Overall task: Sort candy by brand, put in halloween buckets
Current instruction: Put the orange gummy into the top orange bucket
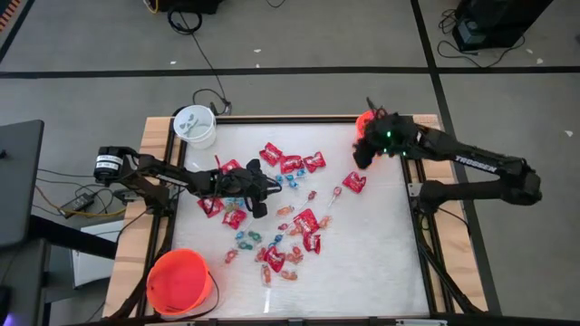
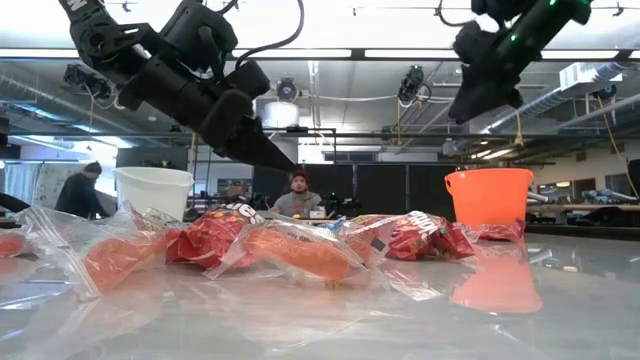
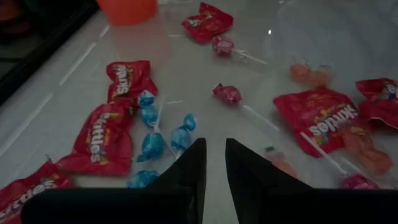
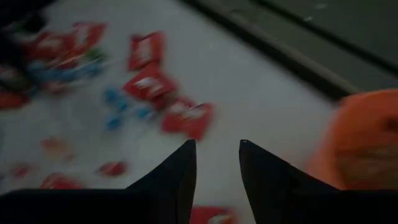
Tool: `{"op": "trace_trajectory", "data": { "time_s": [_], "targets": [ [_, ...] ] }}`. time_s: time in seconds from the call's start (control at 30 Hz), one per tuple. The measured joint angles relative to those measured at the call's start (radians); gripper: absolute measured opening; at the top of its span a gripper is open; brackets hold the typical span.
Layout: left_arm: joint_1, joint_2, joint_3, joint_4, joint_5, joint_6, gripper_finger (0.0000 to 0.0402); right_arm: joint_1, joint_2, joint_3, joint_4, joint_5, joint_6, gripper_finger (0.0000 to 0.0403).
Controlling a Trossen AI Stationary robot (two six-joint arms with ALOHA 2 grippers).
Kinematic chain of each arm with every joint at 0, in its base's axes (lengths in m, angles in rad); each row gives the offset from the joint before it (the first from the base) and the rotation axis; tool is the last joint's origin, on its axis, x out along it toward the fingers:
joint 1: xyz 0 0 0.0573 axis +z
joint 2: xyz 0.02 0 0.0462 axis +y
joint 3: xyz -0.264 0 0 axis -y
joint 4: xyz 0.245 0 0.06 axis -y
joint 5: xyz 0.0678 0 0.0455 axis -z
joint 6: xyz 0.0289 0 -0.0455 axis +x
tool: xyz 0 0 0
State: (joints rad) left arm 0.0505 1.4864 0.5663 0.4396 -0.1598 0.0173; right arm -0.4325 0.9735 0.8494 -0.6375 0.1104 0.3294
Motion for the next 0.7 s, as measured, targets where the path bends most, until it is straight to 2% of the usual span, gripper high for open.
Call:
{"op": "trace_trajectory", "data": {
  "time_s": [0.1,0.27,0.4,0.5,0.7],
  "targets": [
    [0.0,0.0,0.0,0.006,0.015,-0.009,0.0065,0.124,0.012,0.0,-0.011,0.027,0.06,0.0133],
    [-0.004,0.0,0.0,0.001,0.136,-0.079,0.0065,0.332,0.073,0.0,-0.009,0.121,0.152,0.0132],
    [-0.019,0.01,0.0,0.011,0.134,-0.11,0.0065,0.465,0.15,0.0,0.011,0.217,0.224,0.0132],
    [-0.031,0.031,0.0,0.024,0.134,-0.109,0.0065,0.534,0.226,0.0,0.058,0.271,0.261,0.0132],
    [-0.053,0.098,0.001,0.032,0.168,-0.054,0.0077,0.606,0.381,0.0,0.168,0.267,0.274,0.0132]
  ]
}}
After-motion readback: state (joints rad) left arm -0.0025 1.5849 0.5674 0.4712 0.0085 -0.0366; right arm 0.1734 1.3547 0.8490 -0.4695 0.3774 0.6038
